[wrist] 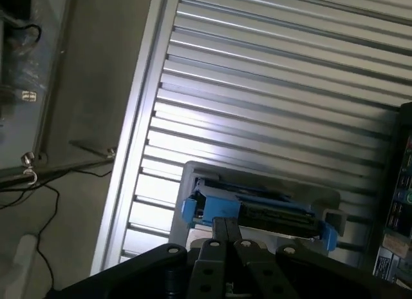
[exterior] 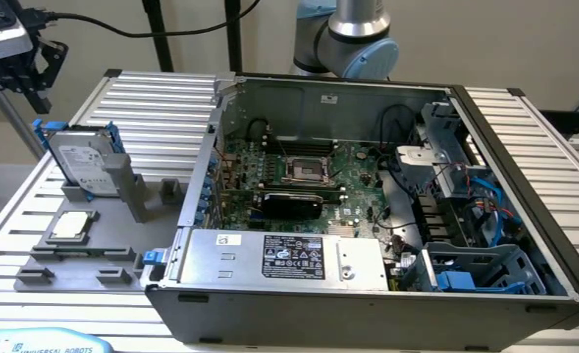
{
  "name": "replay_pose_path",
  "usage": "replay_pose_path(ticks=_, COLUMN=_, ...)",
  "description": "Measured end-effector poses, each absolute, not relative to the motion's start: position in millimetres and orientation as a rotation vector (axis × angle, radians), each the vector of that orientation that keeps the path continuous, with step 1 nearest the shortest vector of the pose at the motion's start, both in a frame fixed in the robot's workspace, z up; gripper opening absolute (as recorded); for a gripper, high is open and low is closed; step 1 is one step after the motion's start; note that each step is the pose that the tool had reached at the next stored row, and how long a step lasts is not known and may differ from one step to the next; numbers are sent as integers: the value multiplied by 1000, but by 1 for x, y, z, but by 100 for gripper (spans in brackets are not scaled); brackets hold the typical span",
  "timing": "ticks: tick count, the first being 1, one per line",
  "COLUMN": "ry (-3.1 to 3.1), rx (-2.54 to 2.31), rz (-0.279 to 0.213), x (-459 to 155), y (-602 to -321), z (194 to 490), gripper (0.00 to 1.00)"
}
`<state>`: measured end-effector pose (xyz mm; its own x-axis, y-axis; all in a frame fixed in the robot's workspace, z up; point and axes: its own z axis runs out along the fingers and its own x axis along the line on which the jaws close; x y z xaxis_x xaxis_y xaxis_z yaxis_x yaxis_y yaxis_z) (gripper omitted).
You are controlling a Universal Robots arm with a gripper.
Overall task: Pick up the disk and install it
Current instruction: 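Pick up the disk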
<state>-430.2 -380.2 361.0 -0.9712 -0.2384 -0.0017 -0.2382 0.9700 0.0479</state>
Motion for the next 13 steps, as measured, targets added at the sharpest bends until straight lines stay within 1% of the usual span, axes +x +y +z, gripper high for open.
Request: replay_pose_path(ticks=13, ry=-3042, rx=740, rz=-74, x=-430, y=-380, z=359, gripper=11)
